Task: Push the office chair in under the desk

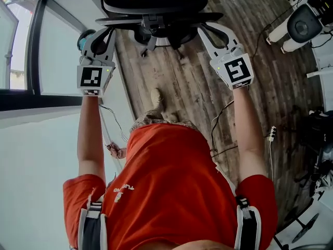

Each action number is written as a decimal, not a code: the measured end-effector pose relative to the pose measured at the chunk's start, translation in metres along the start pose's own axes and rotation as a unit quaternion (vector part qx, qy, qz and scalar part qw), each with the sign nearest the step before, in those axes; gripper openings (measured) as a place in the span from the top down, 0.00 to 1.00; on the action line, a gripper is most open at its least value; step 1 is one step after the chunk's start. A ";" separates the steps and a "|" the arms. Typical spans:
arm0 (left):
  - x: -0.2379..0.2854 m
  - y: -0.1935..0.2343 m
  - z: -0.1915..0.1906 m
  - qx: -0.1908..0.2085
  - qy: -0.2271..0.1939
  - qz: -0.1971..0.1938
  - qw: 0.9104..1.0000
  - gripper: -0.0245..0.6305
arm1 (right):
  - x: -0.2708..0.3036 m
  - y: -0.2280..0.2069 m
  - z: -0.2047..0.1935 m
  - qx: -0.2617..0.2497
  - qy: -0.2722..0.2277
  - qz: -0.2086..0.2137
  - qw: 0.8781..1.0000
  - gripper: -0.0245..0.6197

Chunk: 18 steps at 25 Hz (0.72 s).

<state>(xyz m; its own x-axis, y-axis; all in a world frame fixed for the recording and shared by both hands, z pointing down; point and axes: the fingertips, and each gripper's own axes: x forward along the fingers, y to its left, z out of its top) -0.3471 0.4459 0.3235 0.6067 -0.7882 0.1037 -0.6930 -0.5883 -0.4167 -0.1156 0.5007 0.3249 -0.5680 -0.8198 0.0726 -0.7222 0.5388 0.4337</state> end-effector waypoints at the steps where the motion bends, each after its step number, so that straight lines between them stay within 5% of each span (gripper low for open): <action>1: 0.003 0.006 -0.005 0.011 0.001 0.000 1.000 0.93 | 0.003 -0.003 -0.003 -0.005 0.006 0.002 1.000 0.91; 9: 0.042 0.032 -0.050 0.083 0.066 -0.052 0.993 0.69 | 0.025 -0.032 -0.050 -0.028 0.093 0.024 0.995 0.71; 18: 0.081 0.055 -0.099 0.198 0.131 -0.137 0.962 0.53 | 0.048 -0.062 -0.122 -0.069 0.231 0.077 0.967 0.55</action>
<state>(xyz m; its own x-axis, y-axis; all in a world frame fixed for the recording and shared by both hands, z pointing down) -0.3744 0.3319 0.3980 0.5900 -0.6624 0.4616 -0.2868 -0.7064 -0.6472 -0.0497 0.4036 0.4112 -0.4046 -0.7479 0.5262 -0.5651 0.6569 0.4992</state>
